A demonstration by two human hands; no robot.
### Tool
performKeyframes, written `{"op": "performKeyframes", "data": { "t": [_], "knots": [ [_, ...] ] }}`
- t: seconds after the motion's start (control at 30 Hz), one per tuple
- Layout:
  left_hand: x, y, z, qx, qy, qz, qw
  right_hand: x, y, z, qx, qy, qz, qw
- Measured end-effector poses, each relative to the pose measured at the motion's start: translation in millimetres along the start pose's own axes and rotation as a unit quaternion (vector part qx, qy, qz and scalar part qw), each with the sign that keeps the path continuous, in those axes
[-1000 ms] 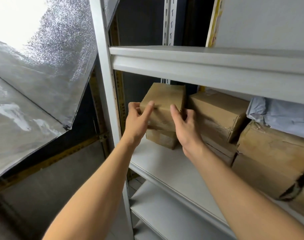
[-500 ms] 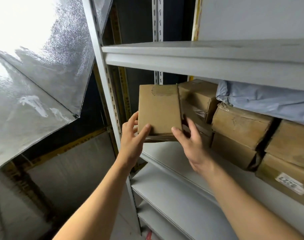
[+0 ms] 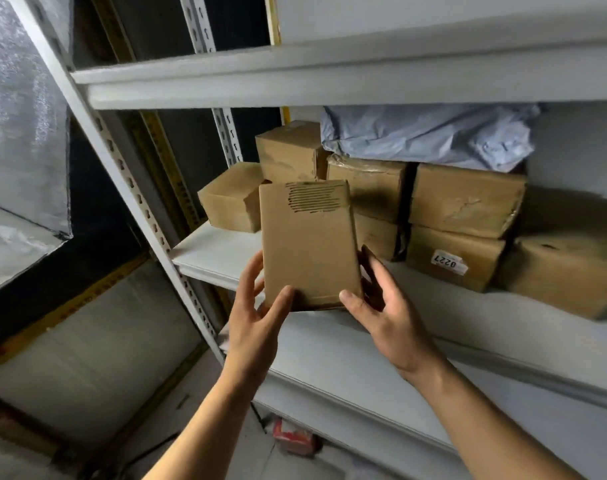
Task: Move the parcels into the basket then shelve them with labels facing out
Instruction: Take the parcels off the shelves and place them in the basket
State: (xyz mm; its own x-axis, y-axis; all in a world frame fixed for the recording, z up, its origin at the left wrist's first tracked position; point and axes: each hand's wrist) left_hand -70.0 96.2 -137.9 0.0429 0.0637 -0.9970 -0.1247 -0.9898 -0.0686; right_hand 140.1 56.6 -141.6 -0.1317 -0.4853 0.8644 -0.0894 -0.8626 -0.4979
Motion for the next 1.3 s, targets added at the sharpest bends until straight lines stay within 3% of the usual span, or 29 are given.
{"op": "performKeyframes", "data": {
  "t": [0.5,0.77,1.0,1.3],
  "knots": [
    [22,104,-98,0.189,0.039,0.026,0.981,86,167,73,-0.186,0.102,-0.047,0.976],
    [16,192,-193,0.337,0.02,0.039,0.941,141,292,137,-0.295,0.154,-0.057,0.941],
    [35,301,-301,0.461,-0.013,0.051,0.886,183,433,195,-0.434,0.169,-0.066,0.883],
    [82,431,-411,0.62,-0.1,0.068,0.775,210,590,225,-0.627,0.178,-0.131,0.747]
  ]
}}
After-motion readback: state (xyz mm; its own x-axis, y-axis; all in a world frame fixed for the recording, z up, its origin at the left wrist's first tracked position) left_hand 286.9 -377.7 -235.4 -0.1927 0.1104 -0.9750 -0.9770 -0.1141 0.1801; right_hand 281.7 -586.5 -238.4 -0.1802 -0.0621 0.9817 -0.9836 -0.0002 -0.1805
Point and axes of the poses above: each hand's wrist, its own y-axis away from the middle knuckle, its own z-axis out of the back of the hand, x = y × z, and after that the axes turned 15 degrees about z, right-handed
